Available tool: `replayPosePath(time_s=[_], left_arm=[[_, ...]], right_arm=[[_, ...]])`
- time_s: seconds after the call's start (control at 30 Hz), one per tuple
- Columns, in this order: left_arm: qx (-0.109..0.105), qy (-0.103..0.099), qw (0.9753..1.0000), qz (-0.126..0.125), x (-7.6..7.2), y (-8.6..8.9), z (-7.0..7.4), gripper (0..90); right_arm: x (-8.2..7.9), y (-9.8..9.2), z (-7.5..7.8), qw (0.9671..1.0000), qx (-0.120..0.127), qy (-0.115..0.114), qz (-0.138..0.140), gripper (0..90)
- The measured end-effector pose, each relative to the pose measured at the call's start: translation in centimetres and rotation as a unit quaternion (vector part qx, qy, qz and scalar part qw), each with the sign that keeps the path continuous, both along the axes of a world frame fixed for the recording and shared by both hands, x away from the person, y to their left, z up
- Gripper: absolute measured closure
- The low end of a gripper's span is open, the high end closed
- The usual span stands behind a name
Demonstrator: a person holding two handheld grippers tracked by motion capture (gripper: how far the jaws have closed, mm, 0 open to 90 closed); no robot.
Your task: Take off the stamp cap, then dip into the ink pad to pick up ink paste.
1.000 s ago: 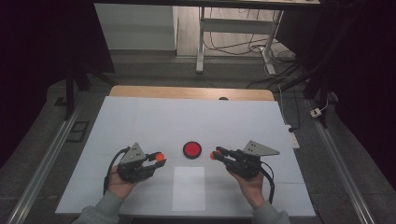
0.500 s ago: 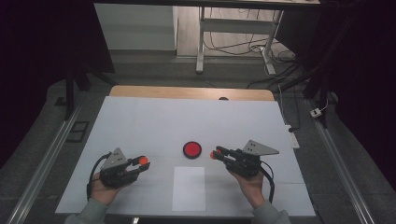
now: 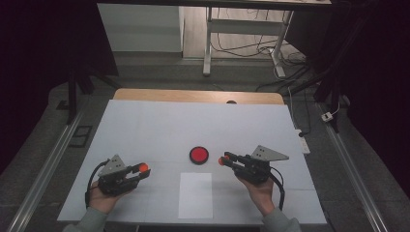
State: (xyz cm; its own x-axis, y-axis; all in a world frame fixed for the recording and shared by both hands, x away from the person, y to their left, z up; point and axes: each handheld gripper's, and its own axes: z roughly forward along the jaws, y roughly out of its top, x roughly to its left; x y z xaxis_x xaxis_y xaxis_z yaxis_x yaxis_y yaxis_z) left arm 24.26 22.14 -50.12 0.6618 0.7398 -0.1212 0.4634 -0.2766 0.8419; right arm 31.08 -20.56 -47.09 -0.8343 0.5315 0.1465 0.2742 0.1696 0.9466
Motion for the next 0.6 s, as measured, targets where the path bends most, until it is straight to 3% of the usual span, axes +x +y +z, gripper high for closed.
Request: replayPosePath(time_s=[0.6], left_arm=[[-0.002, -0.003, 1.0000, 0.000, -0.05, 0.01, 0.10, 65.2]], right_arm=[[-0.04, 0.30, 0.28, 1.0000, -0.007, -0.005, 0.002, 72.3]])
